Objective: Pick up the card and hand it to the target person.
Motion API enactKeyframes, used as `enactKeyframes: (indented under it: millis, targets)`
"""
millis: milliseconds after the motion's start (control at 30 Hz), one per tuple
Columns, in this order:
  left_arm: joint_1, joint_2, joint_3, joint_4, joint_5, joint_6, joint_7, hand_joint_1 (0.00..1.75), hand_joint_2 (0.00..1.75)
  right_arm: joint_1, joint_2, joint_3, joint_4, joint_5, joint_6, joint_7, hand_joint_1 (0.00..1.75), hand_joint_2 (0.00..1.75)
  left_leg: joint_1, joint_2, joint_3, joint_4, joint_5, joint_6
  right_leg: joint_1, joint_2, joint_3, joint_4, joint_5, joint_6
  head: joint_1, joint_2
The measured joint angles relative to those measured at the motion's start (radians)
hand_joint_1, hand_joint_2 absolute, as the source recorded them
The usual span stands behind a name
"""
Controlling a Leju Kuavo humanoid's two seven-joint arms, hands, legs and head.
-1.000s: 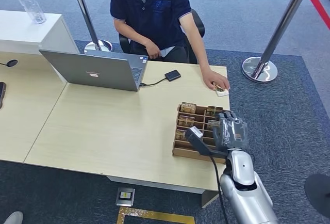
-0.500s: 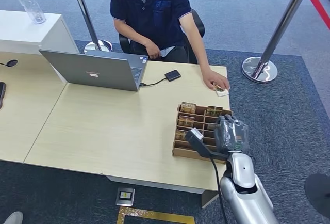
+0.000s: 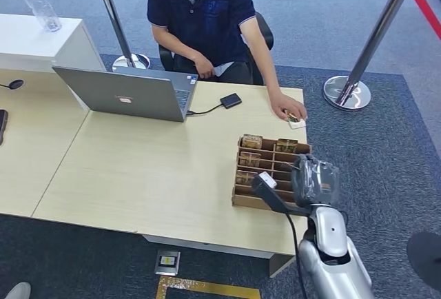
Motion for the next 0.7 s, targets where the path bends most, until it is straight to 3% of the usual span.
enactKeyframes:
  millis: [200,433,567,700]
  targets:
    - [0.0,0.0,0.0,0.0,0.004,-0.002,-0.009,0.0,0.0,0.024,-0.021,-0.004,-0.077,-0.009,0.001,-0.045,1.75,1.75,0.0,0.0,0.0,0.0,0.0,0.0,0.0,0.0,0.0,0.0,0.0,0.0,0.0,0.0]
    - [-0.001,-0.002,0.001,0.0,0.014,-0.003,-0.02,0.0,0.0,0.06,-0.048,0.006,-0.29,-0.063,0.029,-0.126,1.75,1.75,0.0,0.0,0.0,0.0,0.0,0.0,0.0,0.0,0.0,0.0,0.0,0.0,0.0,0.0]
    - [-0.006,-0.01,0.001,0.002,0.015,-0.002,-0.021,0.0,0.0,0.001,-0.046,0.038,-0.359,-0.092,0.057,-0.143,1.75,1.75,0.0,0.0,0.0,0.0,0.001,0.0,0.0,0.0,0.0,0.001,0.0,0.0,0.0,0.0]
    - [-0.013,-0.017,0.001,0.004,0.011,-0.002,-0.02,0.0,0.0,-0.117,-0.018,0.072,-0.313,-0.146,0.066,-0.147,1.75,1.75,0.0,0.001,0.0,0.0,0.002,-0.001,0.0,0.0,0.0,0.001,0.002,-0.001,0.0,0.0]
